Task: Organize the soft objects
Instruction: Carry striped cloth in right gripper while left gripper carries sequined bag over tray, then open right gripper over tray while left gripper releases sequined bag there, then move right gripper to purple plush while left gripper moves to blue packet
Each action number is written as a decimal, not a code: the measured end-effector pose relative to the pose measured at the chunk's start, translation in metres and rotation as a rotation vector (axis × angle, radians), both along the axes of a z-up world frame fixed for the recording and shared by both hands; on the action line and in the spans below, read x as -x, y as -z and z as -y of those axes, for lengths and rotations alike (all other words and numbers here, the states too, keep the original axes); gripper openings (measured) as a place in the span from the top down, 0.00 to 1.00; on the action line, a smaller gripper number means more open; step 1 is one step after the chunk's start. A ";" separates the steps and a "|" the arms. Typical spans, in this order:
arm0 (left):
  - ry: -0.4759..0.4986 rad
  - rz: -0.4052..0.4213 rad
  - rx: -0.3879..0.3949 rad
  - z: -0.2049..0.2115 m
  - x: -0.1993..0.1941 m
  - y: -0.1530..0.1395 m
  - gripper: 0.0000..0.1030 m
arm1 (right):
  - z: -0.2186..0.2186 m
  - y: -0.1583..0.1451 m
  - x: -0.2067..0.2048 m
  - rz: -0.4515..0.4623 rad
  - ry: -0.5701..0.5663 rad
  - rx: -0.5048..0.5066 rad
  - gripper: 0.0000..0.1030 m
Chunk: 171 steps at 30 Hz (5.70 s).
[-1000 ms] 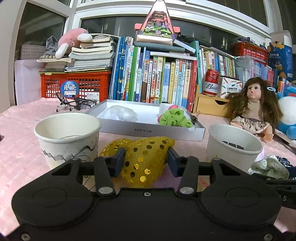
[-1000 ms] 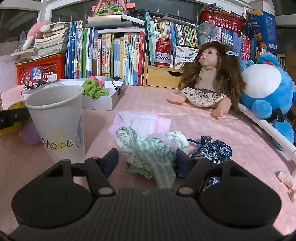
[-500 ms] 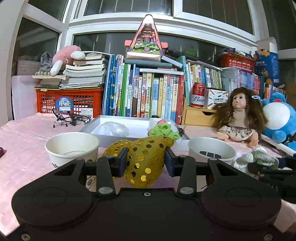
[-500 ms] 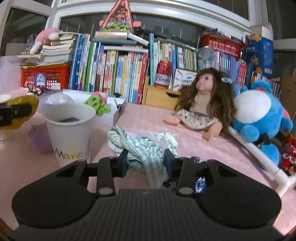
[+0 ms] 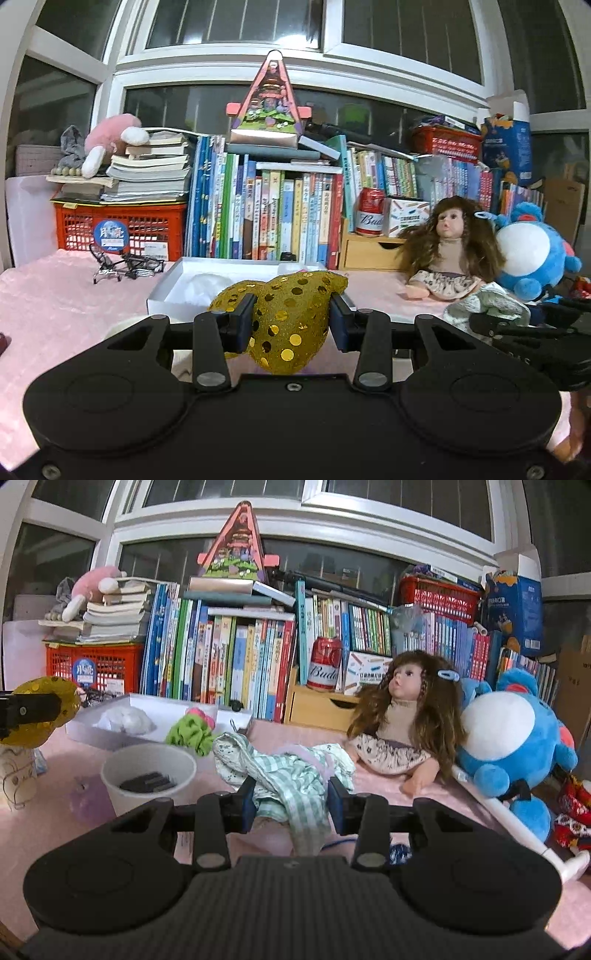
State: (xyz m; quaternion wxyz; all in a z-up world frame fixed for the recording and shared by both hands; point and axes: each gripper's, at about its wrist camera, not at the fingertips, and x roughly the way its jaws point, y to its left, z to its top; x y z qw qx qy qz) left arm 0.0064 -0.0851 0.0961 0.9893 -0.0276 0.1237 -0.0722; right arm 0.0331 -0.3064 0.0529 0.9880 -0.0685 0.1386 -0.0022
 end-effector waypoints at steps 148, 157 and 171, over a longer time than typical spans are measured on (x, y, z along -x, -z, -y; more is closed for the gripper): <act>-0.037 -0.780 0.017 -0.175 -0.240 -0.016 0.31 | -0.139 -0.045 -0.187 -0.784 -0.296 -0.219 0.15; -0.134 -0.891 0.087 -0.202 -0.242 0.013 0.34 | -0.153 -0.025 -0.195 -0.900 -0.252 -0.201 0.15; -0.119 -0.980 0.272 -0.215 -0.241 0.043 0.55 | -0.159 -0.005 -0.203 -0.963 -0.220 -0.183 0.15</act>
